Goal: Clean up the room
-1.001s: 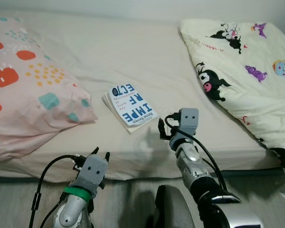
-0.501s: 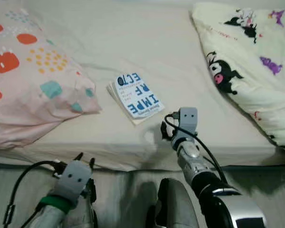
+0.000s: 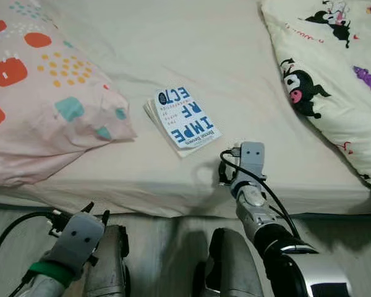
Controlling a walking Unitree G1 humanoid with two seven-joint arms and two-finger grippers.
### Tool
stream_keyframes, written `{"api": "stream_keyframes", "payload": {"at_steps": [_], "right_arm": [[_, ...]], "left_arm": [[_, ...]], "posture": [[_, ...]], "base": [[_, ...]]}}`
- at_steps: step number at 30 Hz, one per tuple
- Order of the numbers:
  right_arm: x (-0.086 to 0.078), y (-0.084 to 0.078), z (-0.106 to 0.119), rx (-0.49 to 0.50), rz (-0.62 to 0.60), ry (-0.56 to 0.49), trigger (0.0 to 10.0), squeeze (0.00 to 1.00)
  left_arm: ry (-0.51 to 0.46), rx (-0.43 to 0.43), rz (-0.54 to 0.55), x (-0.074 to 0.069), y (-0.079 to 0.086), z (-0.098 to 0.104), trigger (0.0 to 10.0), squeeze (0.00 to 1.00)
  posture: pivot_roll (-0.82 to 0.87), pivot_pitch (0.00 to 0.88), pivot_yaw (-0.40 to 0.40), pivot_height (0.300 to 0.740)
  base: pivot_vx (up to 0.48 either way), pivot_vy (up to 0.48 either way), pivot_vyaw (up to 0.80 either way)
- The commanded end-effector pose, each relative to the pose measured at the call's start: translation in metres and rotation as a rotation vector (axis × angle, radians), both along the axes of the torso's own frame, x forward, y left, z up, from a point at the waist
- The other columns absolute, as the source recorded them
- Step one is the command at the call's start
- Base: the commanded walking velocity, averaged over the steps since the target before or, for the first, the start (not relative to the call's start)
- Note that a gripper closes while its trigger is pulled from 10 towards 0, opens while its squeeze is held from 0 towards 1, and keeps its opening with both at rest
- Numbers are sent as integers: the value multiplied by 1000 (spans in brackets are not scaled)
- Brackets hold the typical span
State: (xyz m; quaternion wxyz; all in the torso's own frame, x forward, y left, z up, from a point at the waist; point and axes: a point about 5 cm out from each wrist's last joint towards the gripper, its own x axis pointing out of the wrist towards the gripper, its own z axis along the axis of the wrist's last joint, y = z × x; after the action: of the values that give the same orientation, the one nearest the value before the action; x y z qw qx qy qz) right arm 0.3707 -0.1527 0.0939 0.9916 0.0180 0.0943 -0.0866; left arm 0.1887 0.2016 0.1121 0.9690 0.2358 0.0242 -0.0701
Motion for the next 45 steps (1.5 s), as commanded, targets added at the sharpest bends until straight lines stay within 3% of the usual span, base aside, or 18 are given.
{"api": "stream_keyframes", "payload": {"at_steps": [1,4,7,16,17,19,20,21,45], "right_arm": [[-6,-11,-12,22,-56,50,10000,0],[-7,-11,-12,24,-59,52,10000,0],[-8,-18,-15,109,-112,63,10000,0],[-8,-26,-13,163,-159,46,10000,0],[-8,-26,-13,191,-161,41,8941,0],[-8,-26,-13,191,-161,41,8941,0],[-8,-27,-13,235,-163,32,2667,0],[-8,-27,-13,274,-164,23,0,0],[-15,-28,-24,337,-156,30,0,0]], "left_arm": [[46,4,2,-7,3,-3,10000,0],[47,5,2,-7,3,-3,10000,0],[55,16,-1,-12,6,0,10000,0],[72,30,1,-19,11,5,10000,0],[77,33,2,-20,13,6,10000,0],[77,33,2,-20,13,6,10000,0],[81,35,3,-21,14,7,10000,0],[84,36,3,-21,15,7,10000,0],[104,28,-10,-20,10,3,10000,0]], "posture": [[335,351,-26,586],[335,351,-26,586],[362,354,-18,586],[396,359,-1,586],[395,360,2,586],[395,360,2,586],[394,360,4,586],[393,358,4,586],[403,344,10,586]], "base": [[0,0,0],[0,0,0],[0,0,0],[0,0,0],[0,0,0],[0,0,0],[0,0,0],[0,0,0],[0,0,0]]}}
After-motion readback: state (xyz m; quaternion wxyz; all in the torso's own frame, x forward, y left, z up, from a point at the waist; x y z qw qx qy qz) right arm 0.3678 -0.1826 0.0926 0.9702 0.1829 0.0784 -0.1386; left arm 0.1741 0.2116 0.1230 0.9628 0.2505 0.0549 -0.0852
